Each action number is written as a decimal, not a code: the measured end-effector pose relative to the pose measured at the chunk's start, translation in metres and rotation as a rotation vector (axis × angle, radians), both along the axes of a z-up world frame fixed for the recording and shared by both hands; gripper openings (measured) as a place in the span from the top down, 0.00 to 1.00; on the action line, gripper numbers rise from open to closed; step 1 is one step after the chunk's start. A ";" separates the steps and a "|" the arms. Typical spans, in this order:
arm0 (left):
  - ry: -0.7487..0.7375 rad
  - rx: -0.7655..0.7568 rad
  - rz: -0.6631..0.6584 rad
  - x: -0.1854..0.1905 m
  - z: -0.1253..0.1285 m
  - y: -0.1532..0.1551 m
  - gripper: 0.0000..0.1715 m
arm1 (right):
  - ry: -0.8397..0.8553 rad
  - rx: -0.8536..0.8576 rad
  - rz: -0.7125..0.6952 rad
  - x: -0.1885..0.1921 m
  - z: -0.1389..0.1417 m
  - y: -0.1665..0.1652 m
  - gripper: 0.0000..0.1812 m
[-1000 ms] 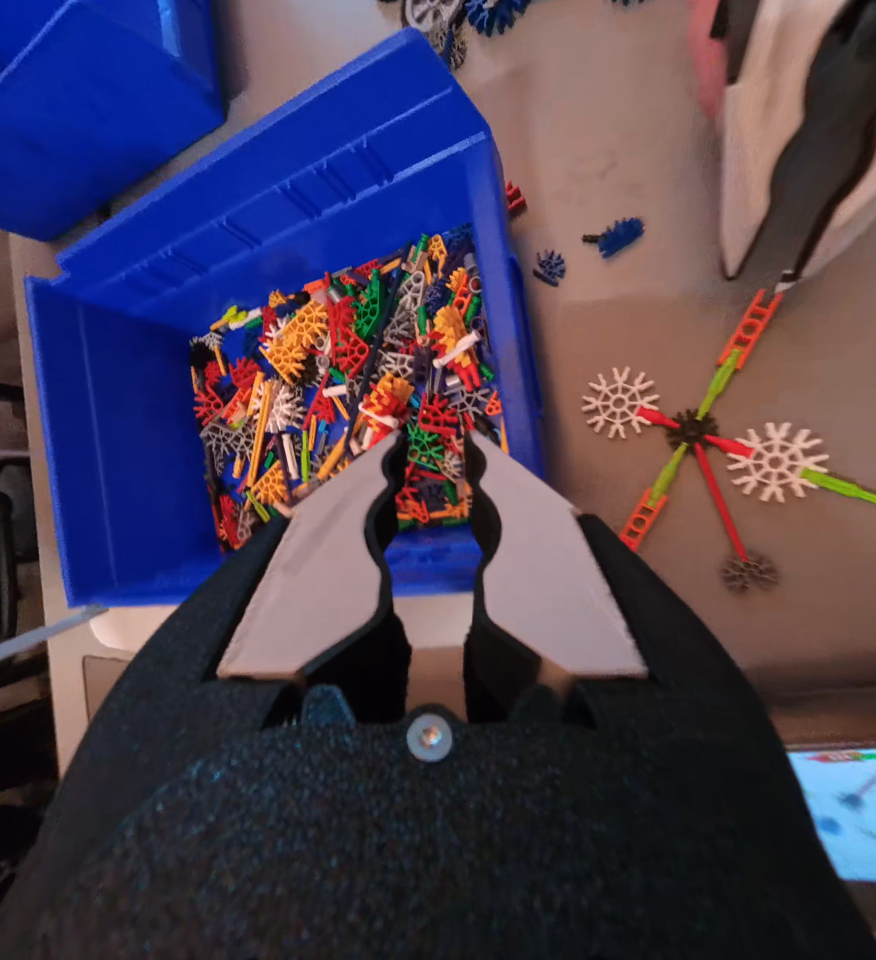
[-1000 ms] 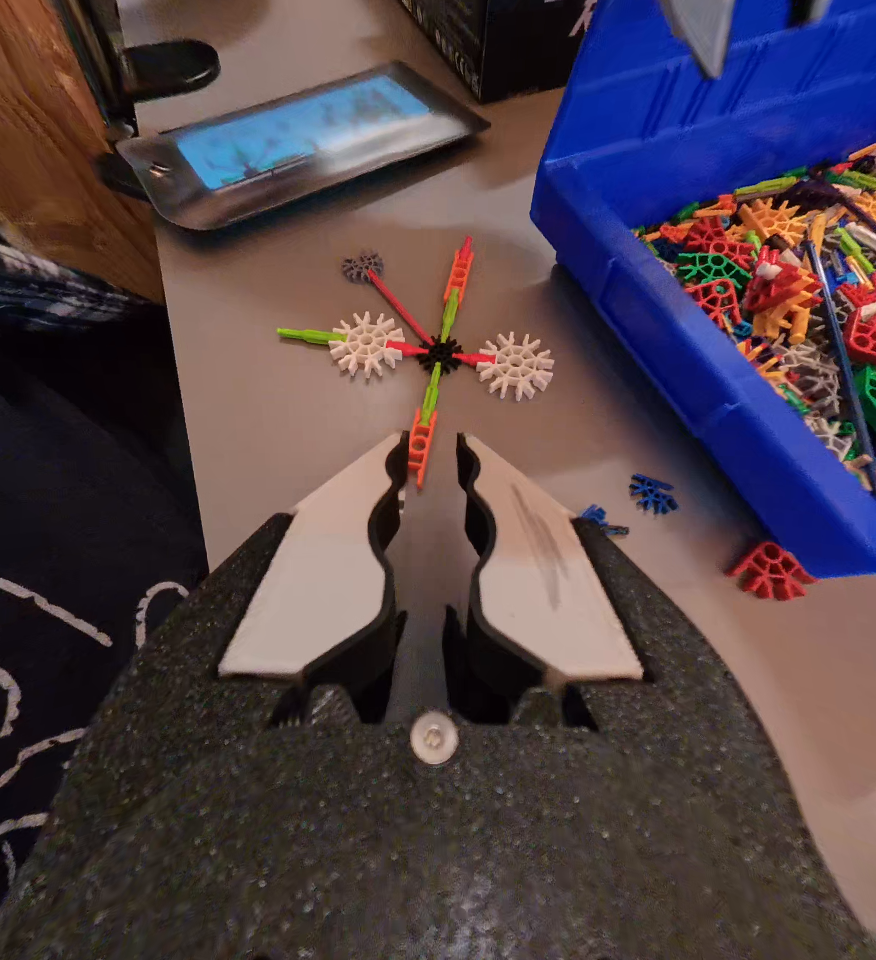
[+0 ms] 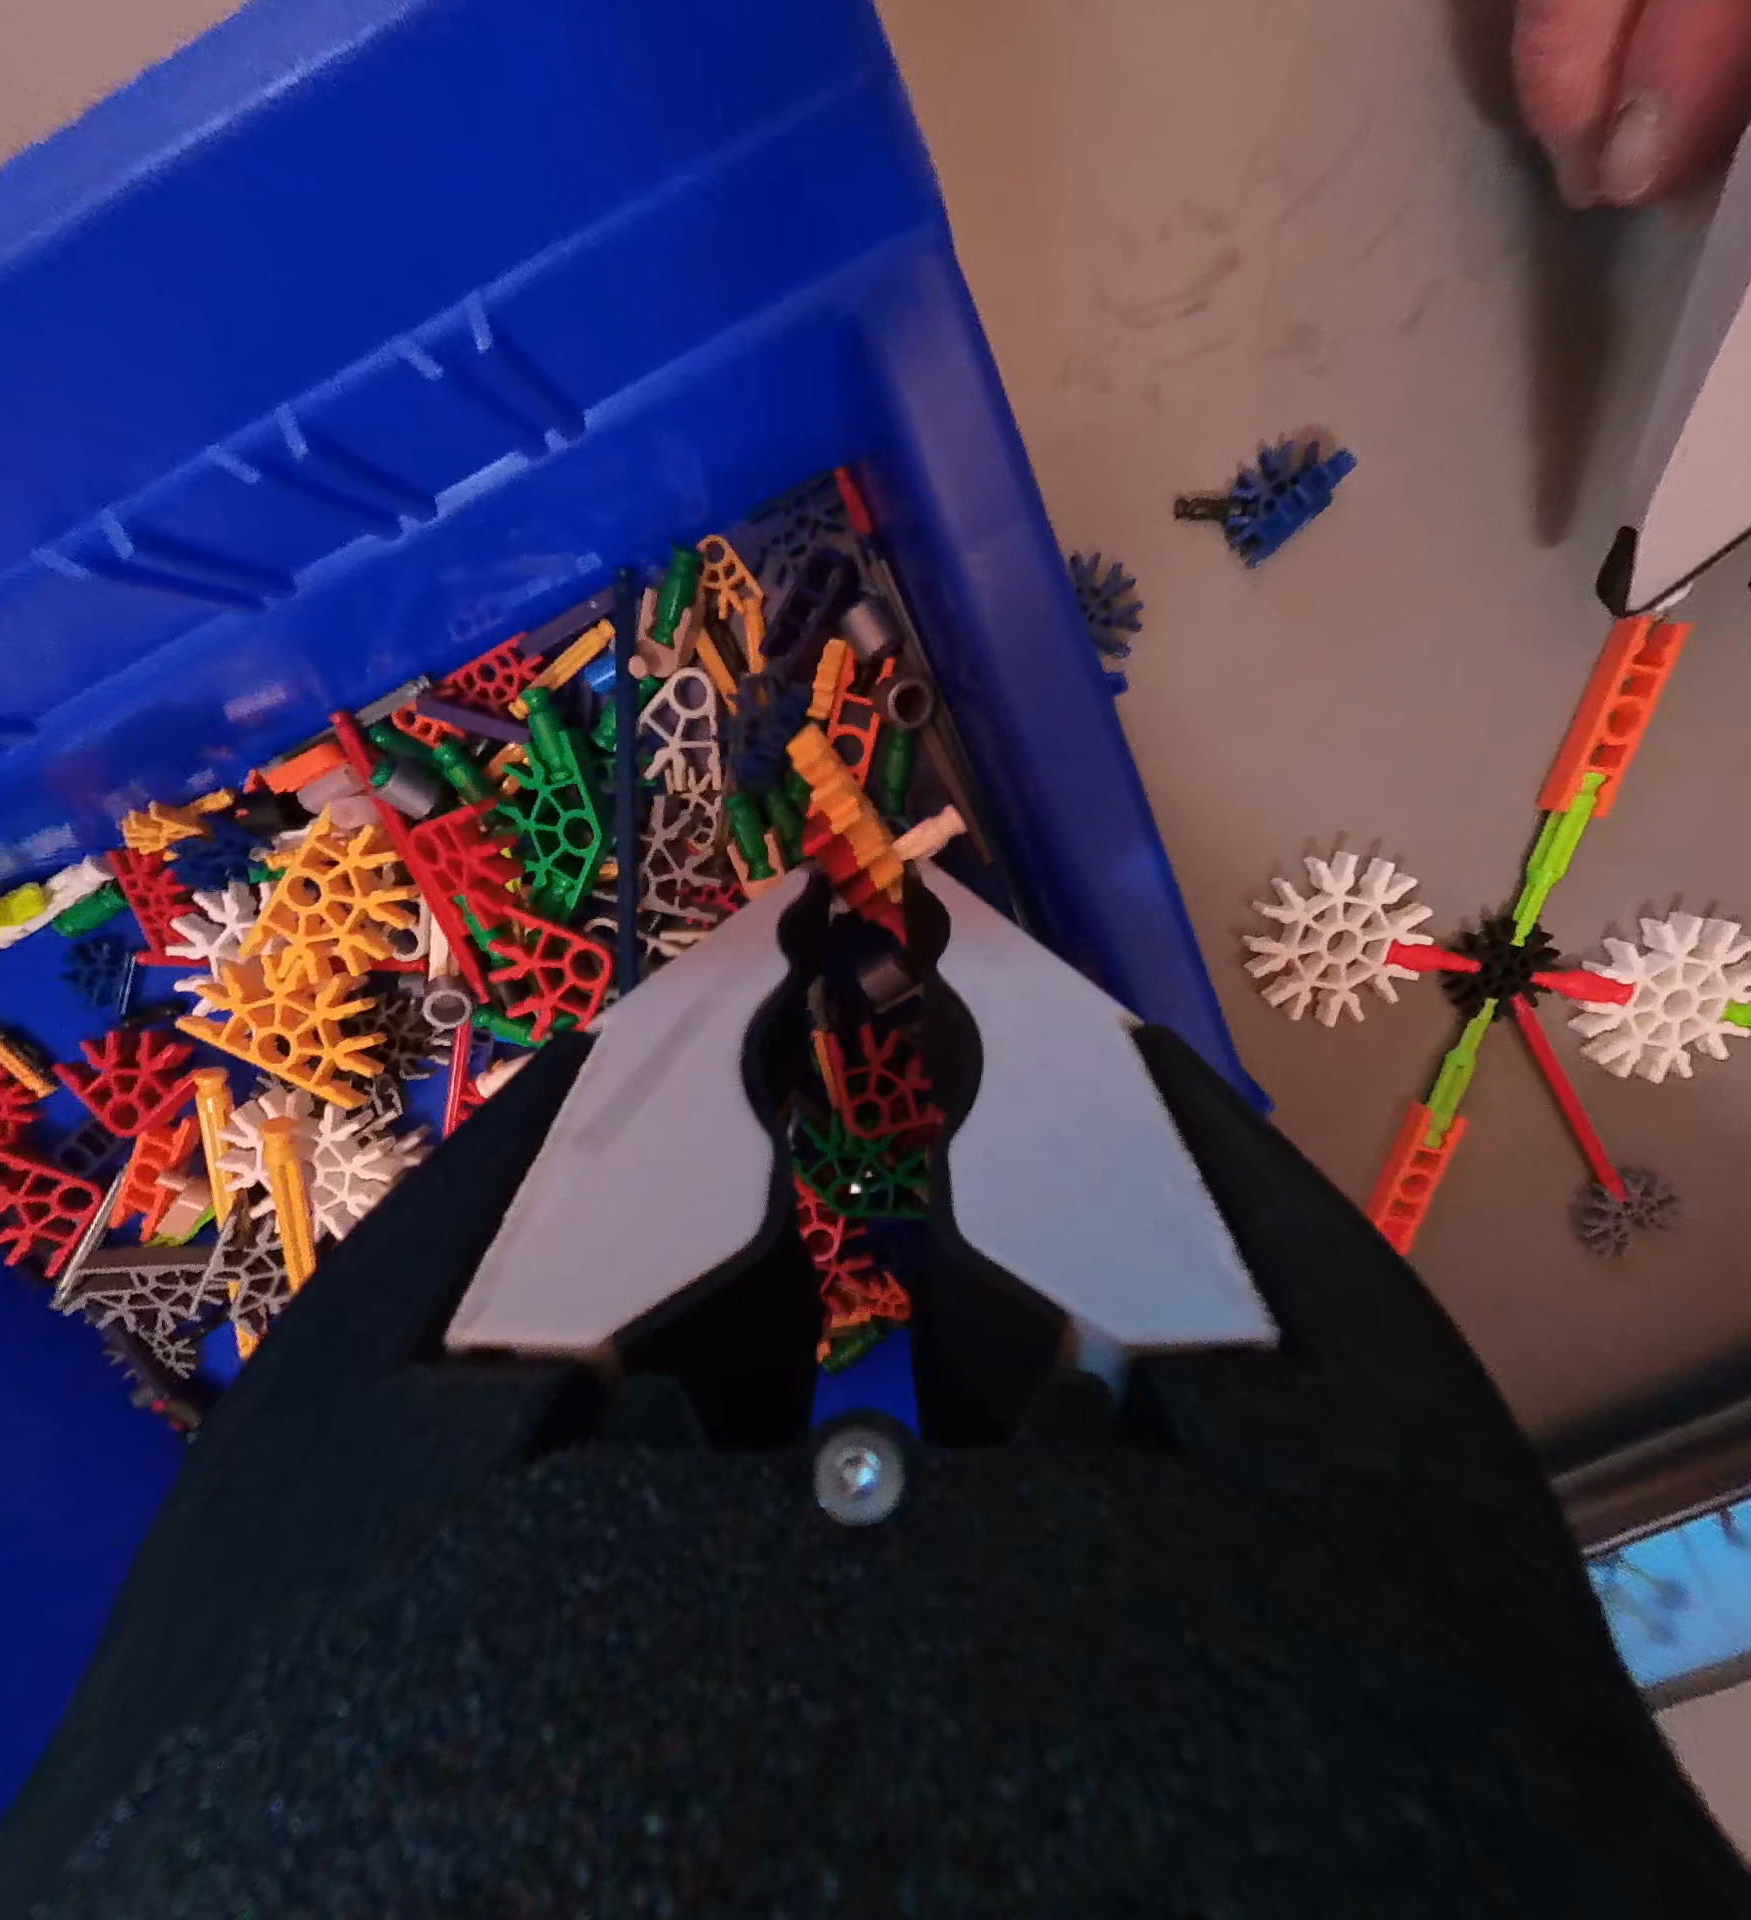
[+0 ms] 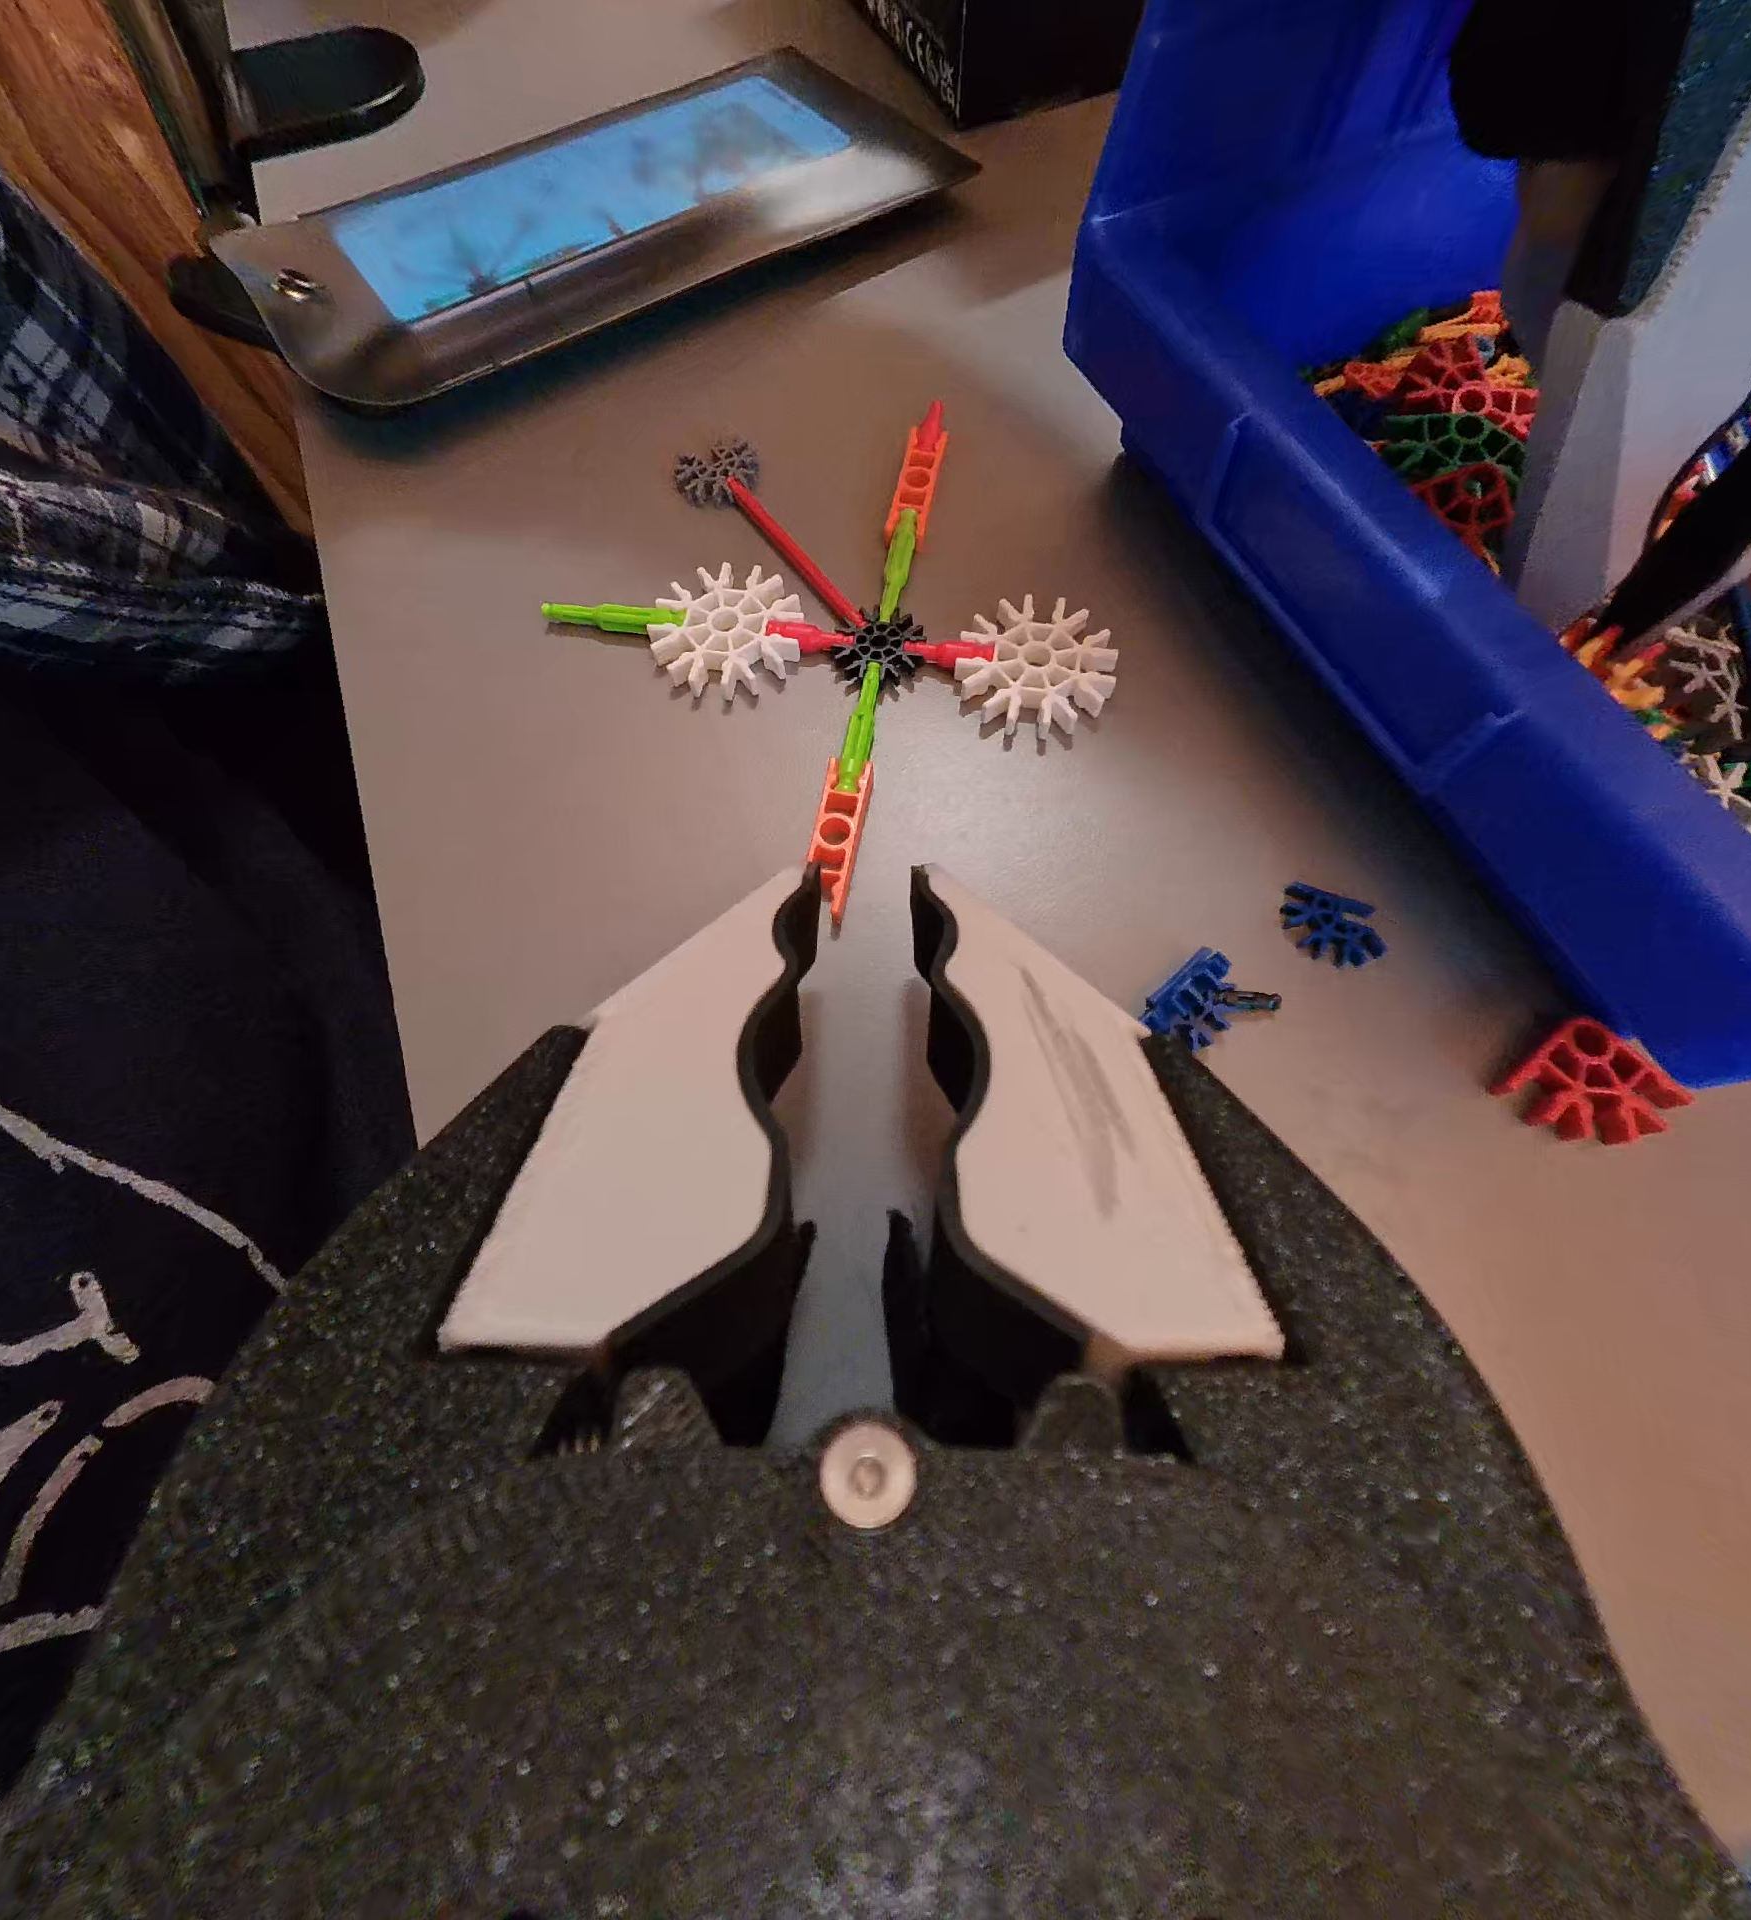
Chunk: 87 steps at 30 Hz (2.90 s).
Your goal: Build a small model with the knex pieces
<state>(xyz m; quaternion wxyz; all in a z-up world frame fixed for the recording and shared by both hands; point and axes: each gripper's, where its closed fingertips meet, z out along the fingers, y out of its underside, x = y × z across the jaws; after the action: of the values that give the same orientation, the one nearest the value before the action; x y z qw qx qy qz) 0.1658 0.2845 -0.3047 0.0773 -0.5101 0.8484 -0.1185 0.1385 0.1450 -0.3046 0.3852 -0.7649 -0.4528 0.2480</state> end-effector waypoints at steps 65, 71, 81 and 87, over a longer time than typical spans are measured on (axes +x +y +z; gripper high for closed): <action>-0.889 -0.396 0.627 -0.013 0.178 0.027 0.81 | 0.330 0.445 -0.343 0.008 0.158 0.155 0.96; -0.872 -0.387 0.652 -0.011 0.174 0.028 0.81 | 0.230 0.524 -0.376 0.008 0.153 0.162 0.97; -0.891 -0.383 0.699 -0.006 0.173 0.029 0.82 | 0.176 0.581 -0.372 0.008 0.152 0.161 0.97; -0.891 -0.387 0.711 -0.003 0.173 0.029 0.82 | 0.188 0.572 -0.383 0.009 0.151 0.163 0.97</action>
<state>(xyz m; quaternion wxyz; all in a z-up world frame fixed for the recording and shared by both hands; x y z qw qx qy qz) 0.1626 0.3135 -0.1314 0.3659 -0.6688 0.4747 -0.4400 0.1478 0.3078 -0.1534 0.6633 -0.6709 -0.3149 0.1039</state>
